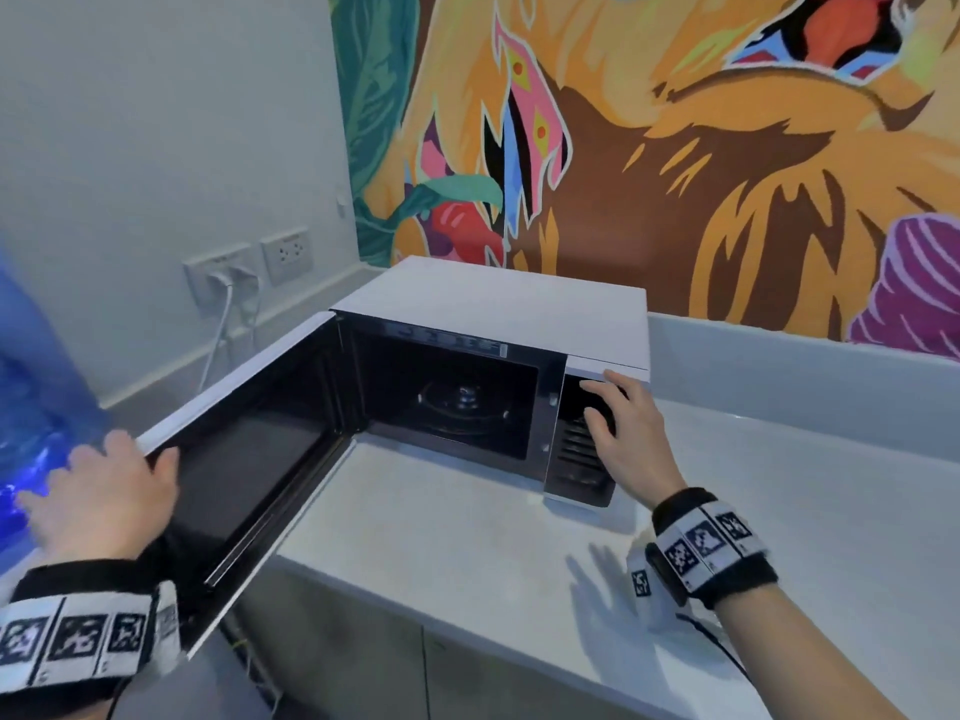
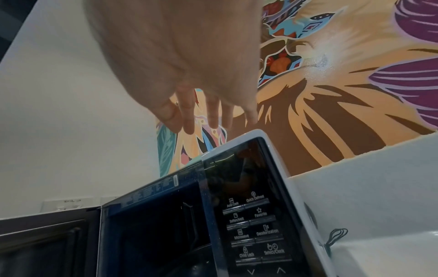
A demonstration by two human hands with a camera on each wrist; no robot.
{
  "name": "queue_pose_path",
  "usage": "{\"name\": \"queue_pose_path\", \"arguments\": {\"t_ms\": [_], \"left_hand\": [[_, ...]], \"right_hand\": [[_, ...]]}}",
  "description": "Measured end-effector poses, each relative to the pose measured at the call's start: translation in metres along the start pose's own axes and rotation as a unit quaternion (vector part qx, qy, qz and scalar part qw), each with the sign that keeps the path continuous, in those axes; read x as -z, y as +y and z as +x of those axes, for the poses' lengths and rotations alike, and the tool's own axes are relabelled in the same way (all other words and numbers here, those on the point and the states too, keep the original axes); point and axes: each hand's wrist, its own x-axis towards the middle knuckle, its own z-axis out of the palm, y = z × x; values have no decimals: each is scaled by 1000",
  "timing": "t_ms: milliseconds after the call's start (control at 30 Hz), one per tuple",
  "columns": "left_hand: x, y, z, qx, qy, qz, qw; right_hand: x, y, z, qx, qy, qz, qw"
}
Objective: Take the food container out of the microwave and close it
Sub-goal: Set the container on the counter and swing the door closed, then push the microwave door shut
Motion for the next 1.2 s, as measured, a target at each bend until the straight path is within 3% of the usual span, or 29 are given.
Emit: {"name": "queue_pose_path", "arguments": {"t_ms": [67,200,300,400,500,633,833,1000,1200], "left_hand": [[22,12,-30,-19,14,-8,1000],[36,47,-93,-125,-74,-109,983],[35,91,-142,-203,-168,-191,946],[13,143,-168,-249,-244,-296,889],[-31,197,-173,-252,-287,-407,830],[-80,253,-156,-187,-325,-489,788],[-102,287,-142,-275,-360,-424,784],[-116,288,-136,-326,-330,-311,830],[-113,293,-137,-338,-304,-303,838]], "right_hand": [[0,1,0,1,6,5,1000],[-1,7,3,1,5,-3,1000],[-1,9,11,-12,-5,-13,1000],[-3,8,22,-25,-8,-17,1000],[-7,5,33,-41,-12,-16,999],[-14,-4,41,-45,-11,-24,999],[-35,-10,47,-27,0,-75,997],[-45,-9,48,-23,56,-94,994],[-53,-10,50,-30,85,-130,987]]}}
